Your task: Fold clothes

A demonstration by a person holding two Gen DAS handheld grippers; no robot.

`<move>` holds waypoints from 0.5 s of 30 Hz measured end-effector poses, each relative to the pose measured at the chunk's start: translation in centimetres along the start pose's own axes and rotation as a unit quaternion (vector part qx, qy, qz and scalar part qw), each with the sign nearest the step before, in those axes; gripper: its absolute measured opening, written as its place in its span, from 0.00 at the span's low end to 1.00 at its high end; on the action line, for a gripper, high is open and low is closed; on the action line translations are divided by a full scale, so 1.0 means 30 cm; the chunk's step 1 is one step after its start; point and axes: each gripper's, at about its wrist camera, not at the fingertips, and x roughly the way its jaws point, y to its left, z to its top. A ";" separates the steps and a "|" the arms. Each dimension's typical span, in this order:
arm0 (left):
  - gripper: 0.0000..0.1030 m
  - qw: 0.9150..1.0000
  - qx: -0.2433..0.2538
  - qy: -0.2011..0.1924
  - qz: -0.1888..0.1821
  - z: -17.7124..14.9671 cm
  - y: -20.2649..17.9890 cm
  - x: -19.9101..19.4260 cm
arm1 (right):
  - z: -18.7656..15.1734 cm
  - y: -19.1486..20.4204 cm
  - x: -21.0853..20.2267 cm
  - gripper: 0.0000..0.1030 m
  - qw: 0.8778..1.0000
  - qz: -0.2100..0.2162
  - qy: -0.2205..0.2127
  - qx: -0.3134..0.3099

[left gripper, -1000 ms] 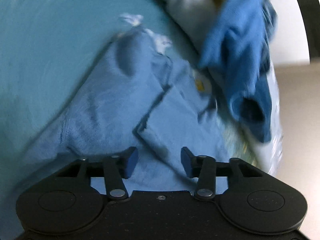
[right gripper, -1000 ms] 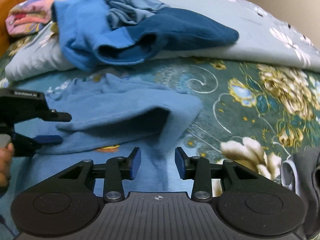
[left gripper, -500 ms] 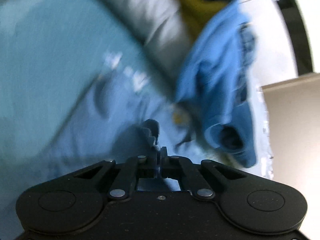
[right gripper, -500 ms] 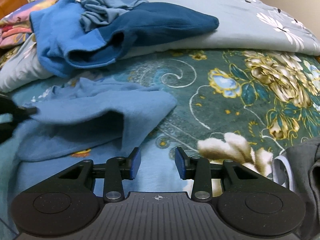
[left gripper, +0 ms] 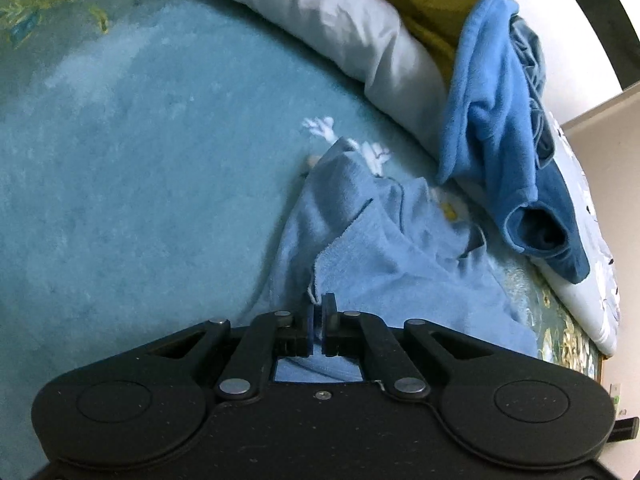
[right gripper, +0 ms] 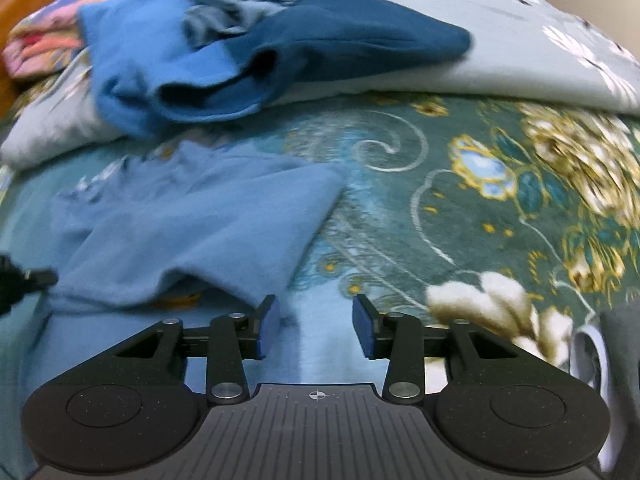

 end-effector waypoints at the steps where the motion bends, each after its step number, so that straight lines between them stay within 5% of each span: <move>1: 0.01 1.000 0.000 0.000 0.000 -0.003 0.005 -0.004 | -0.002 0.011 0.004 0.38 1.000 0.003 0.002 -0.007; 5: 0.02 1.000 0.002 0.002 0.003 0.018 -0.019 0.023 | -0.003 0.059 0.063 0.38 0.999 -0.002 0.020 -0.033; 9: 0.03 1.000 0.007 0.005 0.011 0.031 -0.025 0.034 | 0.009 0.031 0.108 0.38 0.998 -0.064 0.012 -0.013; 15: 0.04 1.000 0.015 0.016 0.014 0.048 -0.039 0.028 | 0.012 -0.009 0.102 0.43 0.999 -0.041 0.020 0.012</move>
